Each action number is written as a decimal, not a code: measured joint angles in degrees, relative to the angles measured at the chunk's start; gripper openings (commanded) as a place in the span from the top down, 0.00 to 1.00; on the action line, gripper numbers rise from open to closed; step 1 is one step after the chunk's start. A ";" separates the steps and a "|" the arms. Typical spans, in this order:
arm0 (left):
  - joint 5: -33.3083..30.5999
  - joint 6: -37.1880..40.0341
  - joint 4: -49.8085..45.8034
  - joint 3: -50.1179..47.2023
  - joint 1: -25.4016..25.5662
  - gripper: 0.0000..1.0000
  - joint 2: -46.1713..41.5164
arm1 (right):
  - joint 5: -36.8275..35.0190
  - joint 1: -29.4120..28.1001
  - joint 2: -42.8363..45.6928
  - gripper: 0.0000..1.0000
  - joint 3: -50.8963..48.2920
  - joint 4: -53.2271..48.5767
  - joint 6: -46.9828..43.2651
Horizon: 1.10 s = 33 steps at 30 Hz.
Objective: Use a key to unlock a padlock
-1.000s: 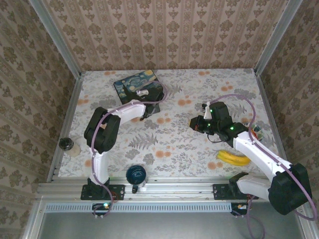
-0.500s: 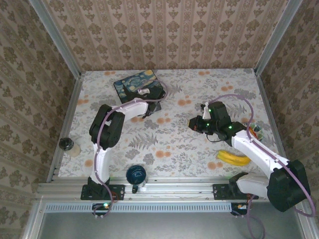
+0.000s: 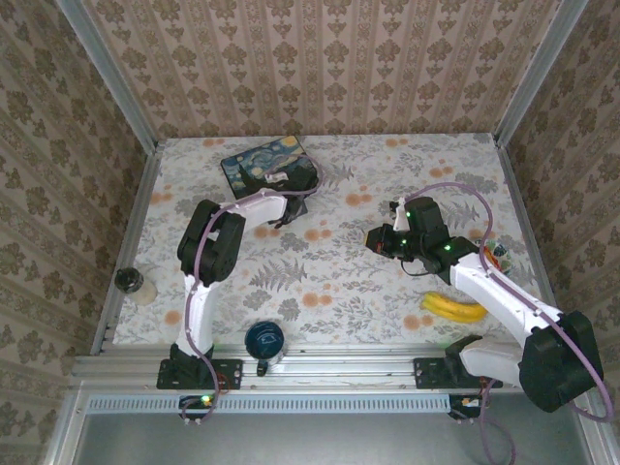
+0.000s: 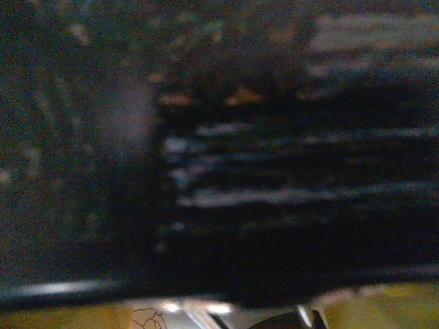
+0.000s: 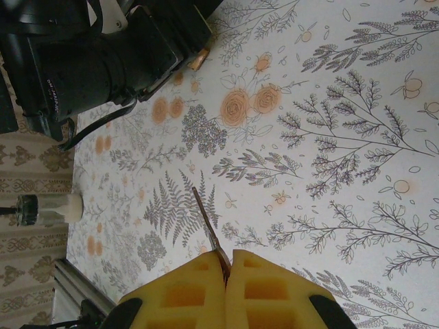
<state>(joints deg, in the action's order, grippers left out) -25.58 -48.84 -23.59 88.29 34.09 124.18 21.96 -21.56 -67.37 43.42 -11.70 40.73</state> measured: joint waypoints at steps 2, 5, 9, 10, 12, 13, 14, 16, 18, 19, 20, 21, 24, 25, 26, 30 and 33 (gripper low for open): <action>0.00 0.00 -0.04 0.00 0.00 0.34 0.00 | 0.13 0.00 0.00 1.00 0.00 0.31 0.02; 0.04 0.20 -0.04 0.00 0.00 0.37 0.00 | 0.63 0.00 -0.22 1.00 0.00 1.20 0.04; 0.07 0.42 -0.07 0.00 0.00 0.38 0.00 | 0.94 0.04 -0.59 1.00 0.00 1.33 0.17; 0.07 0.44 -0.07 0.00 0.00 0.38 0.00 | 0.98 0.04 -0.66 1.00 0.00 1.33 0.17; 0.07 0.46 -0.07 0.00 0.00 0.38 0.00 | 1.05 0.04 -0.85 1.00 0.00 1.38 0.20; 0.07 0.46 -0.07 0.00 0.00 0.38 0.00 | 1.05 0.04 -0.96 1.00 0.00 1.38 0.20; 0.07 0.46 -0.07 0.00 0.00 0.38 0.00 | 1.05 0.04 -1.01 1.00 0.00 1.38 0.20; 0.07 0.46 -0.09 0.00 0.00 0.38 0.00 | 1.05 0.04 -1.07 1.00 0.00 1.40 0.20; 0.02 0.44 -0.24 0.00 0.00 0.43 0.00 | 1.07 0.04 -1.27 1.00 0.00 1.42 0.20; 0.02 0.46 -0.31 0.00 0.00 0.45 0.00 | 1.07 0.04 -1.38 1.00 0.00 1.40 0.20; -0.09 0.44 -0.46 -0.02 0.04 0.48 0.00 | 1.09 0.04 -1.46 1.00 0.00 1.40 0.20; -0.24 0.44 -0.44 -0.13 0.09 0.48 0.00 | 1.16 0.04 -1.53 1.00 0.00 1.42 0.20; -0.55 0.39 -0.22 -0.96 0.39 0.49 -0.04 | 1.22 0.04 -1.68 1.00 0.02 1.42 0.20; -0.79 0.39 0.17 -1.29 0.44 0.49 -0.04 | 1.25 0.04 -1.73 1.00 0.02 1.42 0.20; -0.90 0.42 0.24 -1.29 0.50 0.49 -0.07 | 1.25 0.04 -1.79 1.00 0.02 1.42 0.20; -1.01 0.50 0.37 -1.29 0.66 0.50 -0.07 | 1.29 0.04 -2.21 1.00 0.02 1.46 0.20; -0.79 0.85 0.42 -1.18 0.66 0.54 -0.07 | 1.36 0.04 -2.29 1.00 0.02 1.68 0.22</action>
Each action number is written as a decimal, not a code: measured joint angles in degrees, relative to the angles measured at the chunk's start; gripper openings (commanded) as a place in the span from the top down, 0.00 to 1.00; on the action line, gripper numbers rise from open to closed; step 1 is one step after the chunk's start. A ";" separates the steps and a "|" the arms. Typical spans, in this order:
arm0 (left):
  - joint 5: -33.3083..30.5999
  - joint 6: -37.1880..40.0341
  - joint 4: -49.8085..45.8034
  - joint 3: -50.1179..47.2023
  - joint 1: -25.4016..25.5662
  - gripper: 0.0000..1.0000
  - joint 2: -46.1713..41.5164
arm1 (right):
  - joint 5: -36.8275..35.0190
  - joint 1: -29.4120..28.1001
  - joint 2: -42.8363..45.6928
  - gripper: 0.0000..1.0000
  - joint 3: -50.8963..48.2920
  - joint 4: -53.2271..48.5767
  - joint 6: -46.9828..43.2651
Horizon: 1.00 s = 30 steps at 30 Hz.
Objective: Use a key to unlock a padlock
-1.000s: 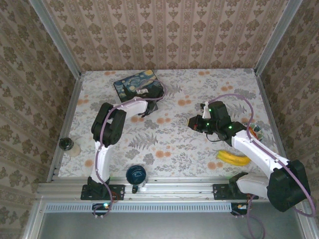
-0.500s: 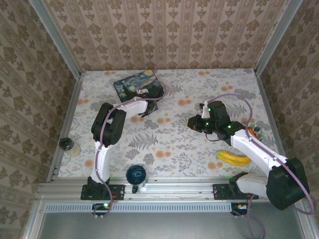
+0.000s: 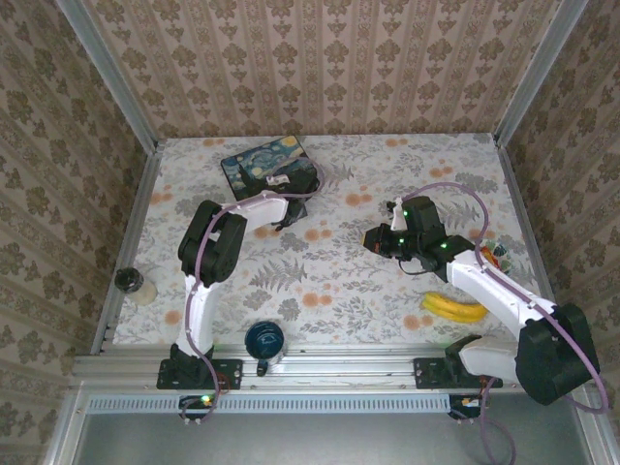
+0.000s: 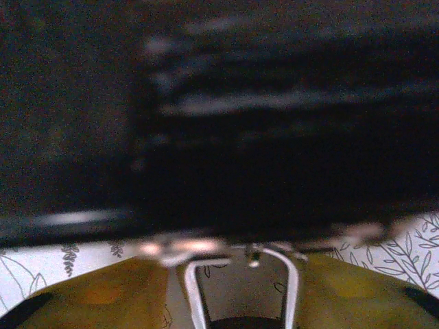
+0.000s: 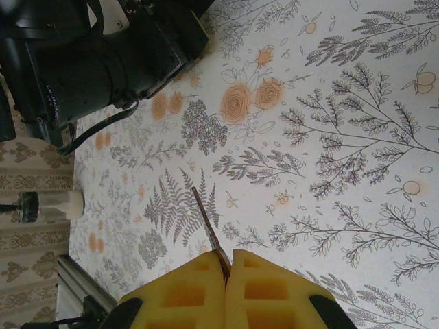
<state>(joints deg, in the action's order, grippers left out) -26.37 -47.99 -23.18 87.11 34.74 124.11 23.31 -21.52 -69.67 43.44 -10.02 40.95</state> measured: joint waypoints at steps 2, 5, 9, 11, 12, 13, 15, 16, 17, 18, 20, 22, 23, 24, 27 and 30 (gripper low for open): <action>0.22 0.02 -0.02 0.07 0.00 0.54 0.00 | 0.09 0.00 0.00 1.00 0.00 0.09 -0.02; 0.48 0.04 -0.02 0.15 0.00 0.59 0.00 | 0.11 0.00 0.00 1.00 0.00 0.17 -0.02; 0.92 0.33 0.09 0.42 0.00 0.73 0.02 | 0.11 0.00 0.00 1.00 0.00 0.22 -0.02; 1.03 0.70 0.35 0.42 0.00 0.77 0.02 | 0.11 0.00 0.00 1.00 0.00 0.22 -0.02; 1.07 0.87 0.46 0.42 0.00 0.80 0.02 | 0.11 0.00 0.00 1.00 0.00 0.22 -0.02; 1.25 1.14 0.57 0.42 0.00 0.84 0.02 | 0.11 0.00 0.00 1.00 0.00 0.22 -0.02; 1.62 1.27 1.01 0.28 0.00 0.91 0.02 | 0.11 0.00 0.00 1.00 0.00 0.24 -0.02; 1.73 1.29 1.40 0.00 0.04 0.94 -0.07 | 0.09 0.00 0.00 1.00 0.00 0.31 -0.02; 1.84 1.33 2.05 -0.46 0.07 0.98 -0.33 | 0.09 0.00 0.00 1.00 0.00 0.44 -0.02; 1.99 1.46 2.60 -0.92 0.11 1.00 -0.55 | 0.09 0.00 0.00 1.00 0.00 0.50 -0.02; 2.36 1.75 3.56 -1.99 0.26 1.00 -1.18 | 0.04 0.00 0.00 1.00 0.00 0.61 -0.02; 2.69 1.99 4.39 -3.04 0.55 1.00 -1.86 | -0.15 0.00 0.07 1.00 -0.15 0.63 -0.04; 2.99 2.16 4.66 -3.65 0.85 1.00 -2.29 | -0.22 0.00 0.20 1.00 -0.39 0.66 -0.04; 3.26 2.25 4.92 -4.37 1.22 1.00 -2.75 | -0.37 0.00 0.37 1.00 -0.76 0.70 -0.04; 4.57 2.58 5.66 -7.10 2.84 1.00 -4.85 | -0.61 0.00 1.53 1.00 -2.32 0.68 -0.02; 6.01 2.56 5.64 -10.05 5.07 1.00 -7.41 | -0.81 0.00 3.34 1.00 -4.74 1.03 -0.02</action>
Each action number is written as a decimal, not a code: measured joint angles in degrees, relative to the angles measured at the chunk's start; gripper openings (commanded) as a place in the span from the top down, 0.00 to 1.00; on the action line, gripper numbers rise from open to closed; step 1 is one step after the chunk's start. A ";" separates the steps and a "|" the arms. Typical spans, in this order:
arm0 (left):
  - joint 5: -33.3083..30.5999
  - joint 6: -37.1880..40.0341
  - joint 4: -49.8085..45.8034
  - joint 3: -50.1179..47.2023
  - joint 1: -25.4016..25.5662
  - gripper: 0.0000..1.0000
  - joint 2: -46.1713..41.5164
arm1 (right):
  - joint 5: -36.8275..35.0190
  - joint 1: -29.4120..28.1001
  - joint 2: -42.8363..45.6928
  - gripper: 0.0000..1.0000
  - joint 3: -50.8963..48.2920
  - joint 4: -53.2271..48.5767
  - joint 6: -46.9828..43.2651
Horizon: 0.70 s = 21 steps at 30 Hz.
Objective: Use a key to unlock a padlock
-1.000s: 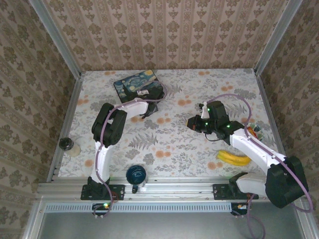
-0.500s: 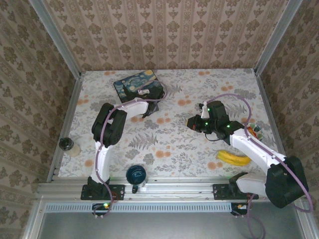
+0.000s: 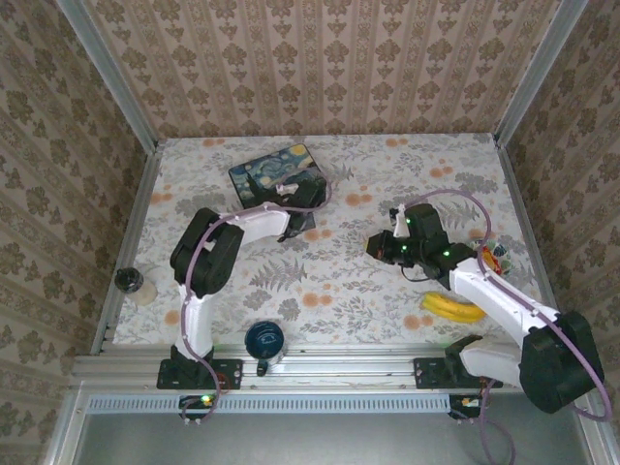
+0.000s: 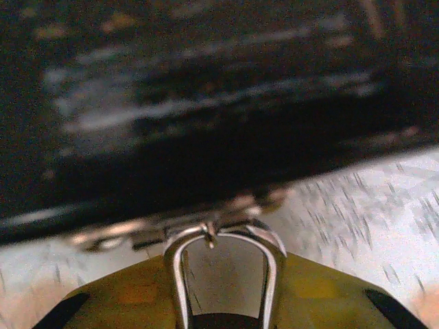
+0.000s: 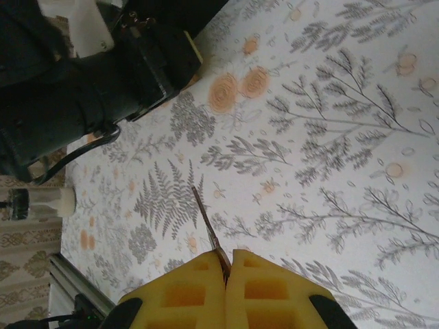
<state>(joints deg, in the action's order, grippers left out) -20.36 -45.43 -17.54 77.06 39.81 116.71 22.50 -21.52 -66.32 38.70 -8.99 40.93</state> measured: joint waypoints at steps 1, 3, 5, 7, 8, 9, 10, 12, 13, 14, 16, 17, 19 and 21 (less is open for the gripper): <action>0.46 -0.02 0.00 -1.05 0.87 1.00 -0.87 | -0.09 0.00 0.70 1.00 -1.01 0.11 0.04; 1.29 -0.44 -0.07 -3.06 2.51 1.00 -2.56 | -0.22 0.00 1.88 1.00 -2.91 0.63 0.26; 1.88 -1.64 -0.26 -5.03 4.35 1.00 -4.22 | -0.22 -0.02 2.67 1.00 -4.92 1.51 0.92; 2.21 -3.15 -0.37 -6.75 6.27 1.00 -5.75 | -0.31 -0.20 3.06 1.00 -6.43 2.29 1.33; 2.25 -4.11 -0.46 -7.61 7.39 1.00 -6.56 | -0.44 -0.39 3.30 1.00 -7.26 2.67 1.51; 2.25 -4.81 -0.48 -8.22 8.26 1.00 -7.15 | -0.66 -0.63 3.54 1.00 -7.93 2.82 1.60; 2.25 -5.75 -0.52 -8.81 9.42 1.00 -7.76 | -0.92 -0.96 3.85 1.00 -8.66 2.93 1.75; 2.27 -7.48 -0.50 -9.62 11.47 1.00 -8.70 | -1.33 -1.36 4.63 1.00 -9.97 3.06 1.90; 2.38 -8.37 -0.48 -10.01 12.39 1.00 -9.18 | -1.53 -1.60 5.16 1.00 -10.58 3.10 2.01; 2.60 -9.29 -0.42 -10.56 13.31 1.00 -9.70 | -1.73 -1.79 5.86 1.00 -11.28 3.21 2.23; 2.89 -10.80 -0.33 -11.50 14.62 1.00 -10.60 | -2.38 -2.19 7.08 1.00 -12.46 3.21 2.43; 3.08 -11.58 -0.20 -11.96 15.10 1.00 -10.95 | -2.73 -2.43 7.61 1.00 -13.00 3.30 2.47; 3.28 -12.52 0.02 -12.31 15.56 1.00 -11.06 | -3.23 -2.91 8.15 1.00 -13.73 3.56 2.60; 3.37 -13.18 0.17 -12.31 15.63 1.00 -11.04 | -3.91 -3.50 8.26 1.00 -14.29 4.33 2.69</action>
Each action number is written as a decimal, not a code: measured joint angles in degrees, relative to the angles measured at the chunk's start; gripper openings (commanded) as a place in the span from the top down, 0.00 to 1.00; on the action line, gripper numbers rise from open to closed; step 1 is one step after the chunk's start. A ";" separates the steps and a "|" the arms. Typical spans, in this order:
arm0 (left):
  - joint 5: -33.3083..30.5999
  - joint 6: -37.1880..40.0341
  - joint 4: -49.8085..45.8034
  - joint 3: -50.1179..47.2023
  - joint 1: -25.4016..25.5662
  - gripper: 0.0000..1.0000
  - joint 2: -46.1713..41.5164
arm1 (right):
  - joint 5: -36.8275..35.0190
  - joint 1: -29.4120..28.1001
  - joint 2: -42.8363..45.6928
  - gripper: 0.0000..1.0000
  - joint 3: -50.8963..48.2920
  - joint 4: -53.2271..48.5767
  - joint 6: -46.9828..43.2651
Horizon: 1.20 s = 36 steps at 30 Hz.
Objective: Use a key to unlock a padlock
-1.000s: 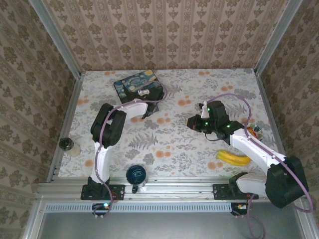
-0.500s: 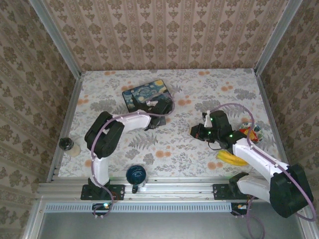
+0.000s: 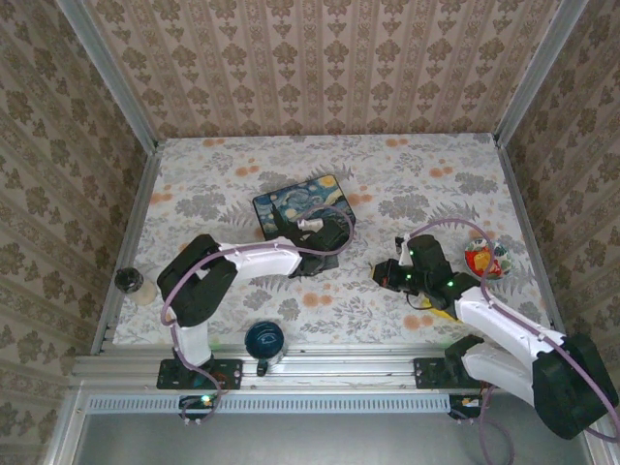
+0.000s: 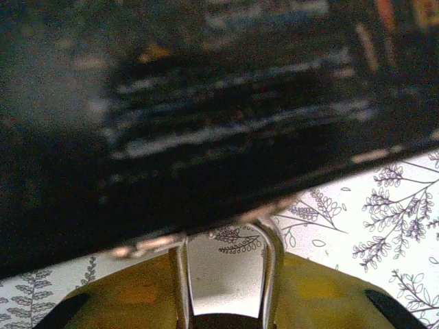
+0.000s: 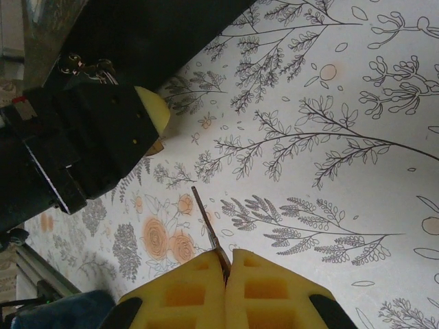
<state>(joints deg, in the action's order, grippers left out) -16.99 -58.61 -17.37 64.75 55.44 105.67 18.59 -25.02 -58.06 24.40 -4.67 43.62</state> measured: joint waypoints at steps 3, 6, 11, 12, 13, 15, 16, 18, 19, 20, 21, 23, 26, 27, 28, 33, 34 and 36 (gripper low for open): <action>0.42 -0.46 0.74 0.00 -0.02 1.00 0.09 | -0.94 -0.74 -0.04 1.00 -1.07 1.75 0.11; 0.81 -0.76 1.33 0.00 -0.02 0.98 0.48 | -1.64 -1.11 -0.52 1.00 -1.95 3.63 0.13; 0.92 -0.94 1.77 0.00 -0.02 0.85 1.01 | -1.95 -1.36 -3.04 1.00 -2.95 7.21 0.37; 0.92 -0.92 1.90 0.00 -0.02 0.82 1.07 | -1.92 -1.38 -3.41 1.00 -3.17 7.85 0.39; 0.90 -0.92 2.12 0.00 -0.02 0.78 1.11 | -1.92 -1.42 -3.87 1.00 -3.28 8.33 0.55; 0.92 -0.92 2.45 0.00 -0.02 0.70 1.18 | -1.92 -1.42 -4.59 1.00 -3.32 9.20 0.70; 0.92 -0.90 2.49 0.02 -0.02 0.70 1.25 | -1.95 -1.42 -4.85 1.00 -3.37 9.70 0.79; 0.85 -0.90 2.51 0.04 -0.02 0.69 1.33 | -1.95 -1.42 -5.25 1.00 -3.39 10.40 1.07; 0.74 -0.87 2.54 0.04 -0.02 0.69 1.38 | -1.97 -1.42 -5.40 1.00 -3.39 10.78 1.22; 0.70 -0.85 2.54 0.07 -0.02 0.69 1.40 | -2.03 -1.42 -5.44 1.00 -3.39 10.91 1.33; 0.63 -0.85 2.51 0.11 -0.02 0.68 1.44 | -2.12 -1.42 -5.44 1.00 -3.39 10.93 1.40; 0.48 -0.81 2.51 0.17 -0.02 0.68 1.57 | -2.16 -1.42 -5.44 1.00 -3.39 10.93 1.40; 0.26 -0.74 2.49 0.39 -0.02 0.72 1.88 | -2.36 -1.42 -5.44 1.00 -3.39 10.91 1.40; 0.22 -0.74 2.45 0.57 -0.02 0.74 2.03 | -2.40 -1.42 -5.44 1.00 -3.37 10.91 1.40; 0.13 -0.72 2.47 0.83 -0.02 0.76 2.27 | -2.43 -1.42 -5.44 1.00 -3.37 10.88 1.40; 0.15 -0.74 2.49 2.01 -0.02 0.83 3.15 | -2.56 -1.42 -5.46 1.00 -3.39 11.06 1.42; 0.24 -0.76 2.51 2.12 -0.02 0.84 3.23 | -2.58 -1.53 -5.66 1.00 -3.45 11.69 1.46; 0.39 -1.01 2.51 2.32 -0.02 0.84 3.26 | -2.89 -2.29 -6.12 1.00 -3.91 13.38 1.62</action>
<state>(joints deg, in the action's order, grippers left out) -16.60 -59.61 -14.85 67.07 55.42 108.92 15.70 -27.31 -64.18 20.49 8.71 45.23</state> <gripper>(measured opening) 0.297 0.062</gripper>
